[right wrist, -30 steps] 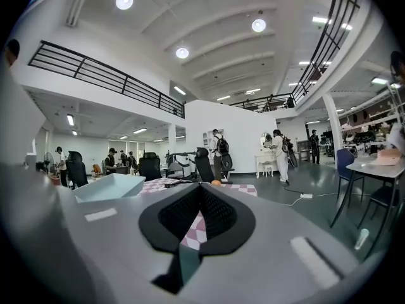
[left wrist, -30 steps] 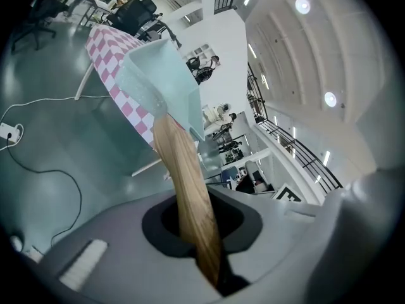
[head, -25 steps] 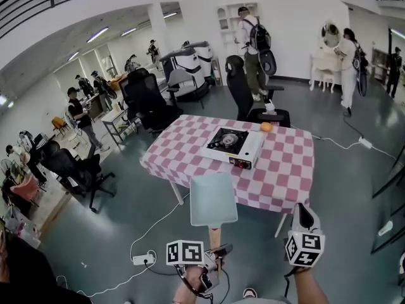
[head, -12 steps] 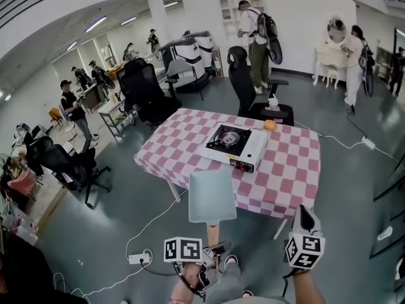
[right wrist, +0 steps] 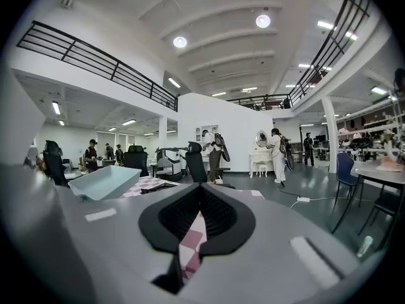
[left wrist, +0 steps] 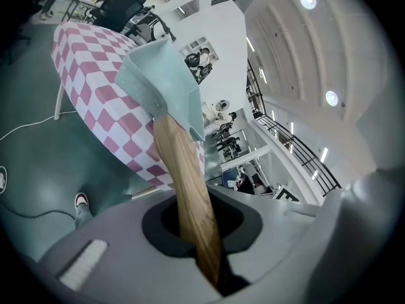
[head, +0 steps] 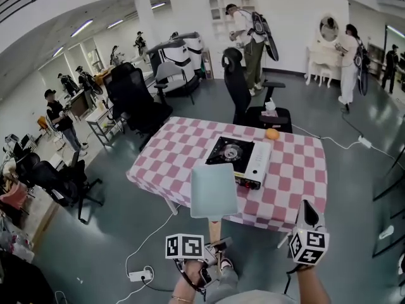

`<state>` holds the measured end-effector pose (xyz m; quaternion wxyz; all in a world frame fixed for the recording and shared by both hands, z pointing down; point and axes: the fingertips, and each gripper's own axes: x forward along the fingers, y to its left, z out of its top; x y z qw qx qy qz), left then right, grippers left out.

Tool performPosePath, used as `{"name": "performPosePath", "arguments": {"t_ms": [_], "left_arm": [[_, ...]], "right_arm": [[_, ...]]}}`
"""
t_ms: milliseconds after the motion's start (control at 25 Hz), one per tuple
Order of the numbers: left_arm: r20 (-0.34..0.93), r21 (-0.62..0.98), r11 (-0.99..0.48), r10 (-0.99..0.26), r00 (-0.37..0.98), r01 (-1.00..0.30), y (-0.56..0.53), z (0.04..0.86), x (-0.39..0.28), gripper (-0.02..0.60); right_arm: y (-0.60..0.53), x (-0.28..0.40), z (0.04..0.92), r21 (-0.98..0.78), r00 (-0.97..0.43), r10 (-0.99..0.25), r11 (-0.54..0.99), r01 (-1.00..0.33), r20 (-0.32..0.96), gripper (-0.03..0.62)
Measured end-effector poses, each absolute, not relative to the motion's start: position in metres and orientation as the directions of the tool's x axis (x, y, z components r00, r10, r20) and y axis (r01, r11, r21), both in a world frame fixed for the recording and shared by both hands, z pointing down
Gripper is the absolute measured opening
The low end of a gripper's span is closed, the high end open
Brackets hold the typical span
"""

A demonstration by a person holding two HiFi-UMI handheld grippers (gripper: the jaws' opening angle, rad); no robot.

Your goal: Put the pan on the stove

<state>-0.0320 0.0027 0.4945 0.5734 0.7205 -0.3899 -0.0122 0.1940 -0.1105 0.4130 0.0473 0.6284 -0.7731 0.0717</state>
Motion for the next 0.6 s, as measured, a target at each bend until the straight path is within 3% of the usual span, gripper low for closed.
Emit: {"name": "performPosePath", "arguments": {"t_ms": [600], "left_arm": [[0.393, 0.841, -0.138, -0.510, 0.765, -0.524, -0.134, 0.480, -0.120, 0.023]], "right_arm": [[-0.229, 0.125, 0.369, -0.002, -0.058, -0.993, 0.058, -0.998, 0.104, 0.009]]}}
